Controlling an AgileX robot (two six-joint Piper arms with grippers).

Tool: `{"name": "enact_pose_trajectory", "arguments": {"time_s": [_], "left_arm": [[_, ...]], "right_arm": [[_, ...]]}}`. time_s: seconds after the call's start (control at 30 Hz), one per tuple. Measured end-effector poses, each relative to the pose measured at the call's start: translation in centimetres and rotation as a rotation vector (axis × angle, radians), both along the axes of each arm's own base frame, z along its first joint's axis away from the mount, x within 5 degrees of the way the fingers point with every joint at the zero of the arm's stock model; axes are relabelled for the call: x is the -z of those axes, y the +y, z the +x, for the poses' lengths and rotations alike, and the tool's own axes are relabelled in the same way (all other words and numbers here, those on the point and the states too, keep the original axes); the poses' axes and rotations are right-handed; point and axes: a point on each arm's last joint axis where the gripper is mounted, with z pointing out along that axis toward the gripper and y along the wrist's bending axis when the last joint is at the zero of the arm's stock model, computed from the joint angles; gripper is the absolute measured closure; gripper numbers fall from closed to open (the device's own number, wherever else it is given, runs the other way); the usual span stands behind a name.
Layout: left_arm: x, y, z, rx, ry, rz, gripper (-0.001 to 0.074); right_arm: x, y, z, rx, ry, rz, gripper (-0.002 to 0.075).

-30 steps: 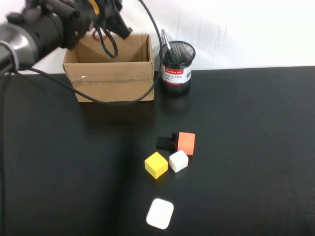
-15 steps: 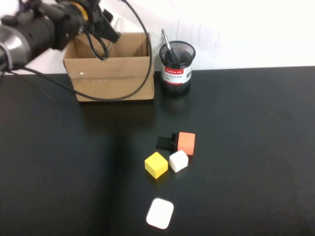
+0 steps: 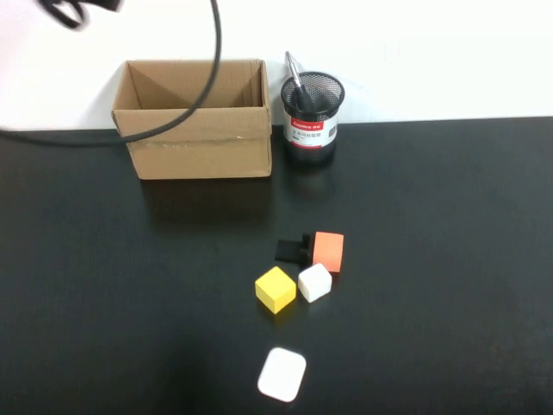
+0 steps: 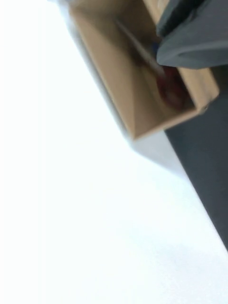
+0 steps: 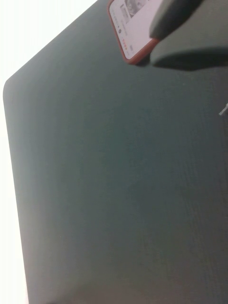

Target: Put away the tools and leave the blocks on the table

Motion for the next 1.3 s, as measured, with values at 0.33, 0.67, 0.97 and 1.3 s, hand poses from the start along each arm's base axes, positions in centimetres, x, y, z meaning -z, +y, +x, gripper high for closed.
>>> {"name": "enact_pose_trajectory", "arguments": {"time_s": [0.33,0.67,0.97,1.3], "left_arm": [[-3.6,4.0,-13.7,0.048,-0.083,-0.099,0.0735],[2.3,6.6,-22.2,0.008,-0.017,-0.233,0.0735],[7.1,6.9,-25.2,0.017,0.176,-0.265,0.0735],[8.7,7.3,-25.2,-0.013,0.256,-0.199,0.0735]], "right_arm": [[0.0,0.0,0.0,0.000,0.000,0.000,0.0733],[0.0,0.0,0.0,0.000,0.000,0.000,0.0733],[0.0,0.0,0.0,0.000,0.000,0.000,0.0733],[0.0,0.0,0.0,0.000,0.000,0.000,0.0733]]}}
